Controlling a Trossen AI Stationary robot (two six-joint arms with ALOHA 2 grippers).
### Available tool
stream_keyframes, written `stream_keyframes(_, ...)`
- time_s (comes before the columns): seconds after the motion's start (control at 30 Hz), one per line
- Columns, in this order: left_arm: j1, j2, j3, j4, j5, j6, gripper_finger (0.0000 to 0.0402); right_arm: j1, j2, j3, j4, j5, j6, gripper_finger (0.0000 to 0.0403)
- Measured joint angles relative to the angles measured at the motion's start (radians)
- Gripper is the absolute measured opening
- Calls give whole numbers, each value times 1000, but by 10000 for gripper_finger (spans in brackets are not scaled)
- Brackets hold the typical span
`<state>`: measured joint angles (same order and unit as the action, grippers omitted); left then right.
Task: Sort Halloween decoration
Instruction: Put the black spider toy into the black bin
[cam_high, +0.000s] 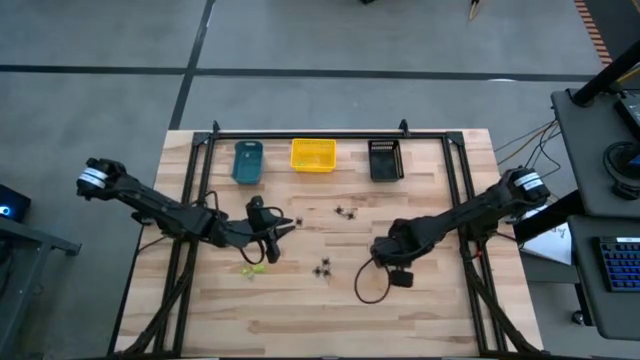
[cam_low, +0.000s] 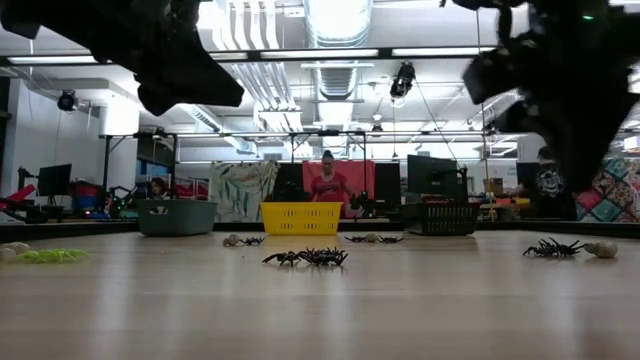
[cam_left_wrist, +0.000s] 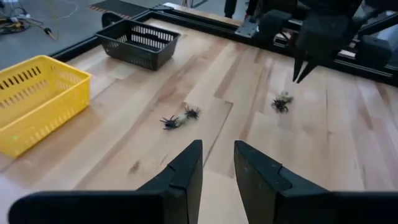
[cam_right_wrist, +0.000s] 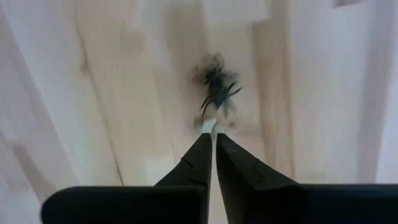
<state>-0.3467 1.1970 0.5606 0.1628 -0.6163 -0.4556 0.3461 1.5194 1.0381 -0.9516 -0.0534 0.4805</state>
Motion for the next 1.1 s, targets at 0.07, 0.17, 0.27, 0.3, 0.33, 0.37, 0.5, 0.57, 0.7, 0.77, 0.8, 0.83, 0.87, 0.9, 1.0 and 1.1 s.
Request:
stream_keyframes(0.07, 0, 15, 0, 24, 0, 1, 75, 12, 12, -19, 10, -2, -26, 35)
stream_keyframes(0.17, 0, 31, 0, 46, -1, 1, 75, 29, 40, -37, 54, 25, -37, 65)
stream_keyframes(0.27, 0, 44, 0, 47, -2, 2, 75, 39, 66, -40, 101, 82, -37, 98)
stream_keyframes(0.3, 0, 46, 0, 48, -2, 3, 75, 41, 71, -38, 109, 95, -36, 109)
stream_keyframes(0.33, 0, 48, 0, 48, -3, 3, 75, 41, 77, -37, 114, 105, -36, 119)
stream_keyframes(0.37, 0, 50, 0, 49, -3, 4, 75, 40, 82, -36, 120, 107, -34, 128)
stream_keyframes(0.5, 0, 51, 0, 54, -3, 5, 75, 40, 89, -35, 134, 115, -26, 153)
stream_keyframes(0.57, 0, 51, 0, 54, -3, 6, 75, 40, 101, -35, 136, 116, -19, 160)
stream_keyframes(0.7, 0, 50, 0, 58, -3, 15, 75, 40, 144, -35, 149, 122, -10, 163)
stream_keyframes(0.77, 0, 50, 0, 64, -3, 19, 75, 40, 162, -33, 151, 132, -12, 159)
stream_keyframes(0.8, 0, 50, 0, 64, -3, 19, 75, 40, 165, -33, 153, 133, -15, 156)
stream_keyframes(0.83, 0, 50, 0, 64, -3, 19, 75, 40, 168, -33, 156, 132, -17, 151)
stream_keyframes(0.87, 0, 50, 0, 64, -3, 19, 75, 40, 171, -32, 159, 132, -18, 144)
stream_keyframes(0.9, 0, 50, 0, 65, -3, 19, 75, 40, 171, -32, 161, 131, -18, 136)
stream_keyframes(1.0, 0, 51, 0, 68, -3, 22, 75, 40, 169, -33, 168, 126, -18, 104)
stream_keyframes(1.1, 0, 51, 0, 70, -3, 27, 75, 40, 165, -33, 175, 125, -18, 64)
